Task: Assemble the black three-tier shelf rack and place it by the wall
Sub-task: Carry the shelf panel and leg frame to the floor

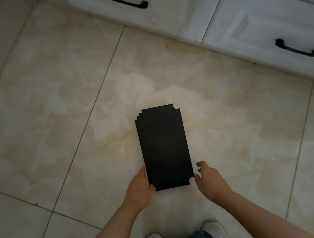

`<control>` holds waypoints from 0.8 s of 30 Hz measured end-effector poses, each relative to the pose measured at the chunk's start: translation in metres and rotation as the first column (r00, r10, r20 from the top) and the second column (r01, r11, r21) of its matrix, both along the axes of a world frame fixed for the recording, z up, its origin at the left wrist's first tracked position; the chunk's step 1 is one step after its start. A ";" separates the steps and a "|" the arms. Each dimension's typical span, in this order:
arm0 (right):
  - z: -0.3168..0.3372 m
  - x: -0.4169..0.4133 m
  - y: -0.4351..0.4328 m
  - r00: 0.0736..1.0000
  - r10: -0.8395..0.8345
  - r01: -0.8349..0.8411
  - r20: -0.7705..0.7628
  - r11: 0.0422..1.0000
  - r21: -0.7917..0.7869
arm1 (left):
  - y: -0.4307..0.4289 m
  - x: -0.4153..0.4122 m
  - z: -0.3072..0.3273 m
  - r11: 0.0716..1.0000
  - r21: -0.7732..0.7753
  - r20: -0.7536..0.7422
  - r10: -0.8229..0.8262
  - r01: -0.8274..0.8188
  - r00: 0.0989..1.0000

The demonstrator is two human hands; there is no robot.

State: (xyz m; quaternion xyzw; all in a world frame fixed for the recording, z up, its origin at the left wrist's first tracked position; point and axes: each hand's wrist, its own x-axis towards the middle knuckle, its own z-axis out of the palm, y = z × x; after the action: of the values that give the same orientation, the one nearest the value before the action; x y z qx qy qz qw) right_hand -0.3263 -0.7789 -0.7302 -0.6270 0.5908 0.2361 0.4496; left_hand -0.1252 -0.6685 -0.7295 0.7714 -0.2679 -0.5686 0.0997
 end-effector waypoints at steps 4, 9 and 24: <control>0.059 -0.001 -0.011 0.995 0.090 -0.094 -0.044 0.993 -0.073 | -0.005 0.002 0.059 0.999 0.024 0.032 -0.038 0.037 0.999; 0.164 0.006 -0.013 0.982 0.186 -0.190 -0.042 0.973 -0.130 | -0.004 0.010 0.162 0.994 0.012 0.113 -0.111 0.110 0.987; 0.478 0.078 0.009 0.799 0.600 -0.559 0.046 0.768 -0.313 | 0.060 0.029 0.470 0.997 -0.056 0.373 -0.033 0.058 0.927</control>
State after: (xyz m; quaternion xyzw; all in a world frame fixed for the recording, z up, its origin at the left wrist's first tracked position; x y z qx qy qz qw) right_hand -0.2482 -0.7694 -0.2523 -0.8516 0.3616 0.2306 0.3013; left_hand -0.0964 -0.6081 -0.2595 0.8549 -0.3185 -0.4052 0.0596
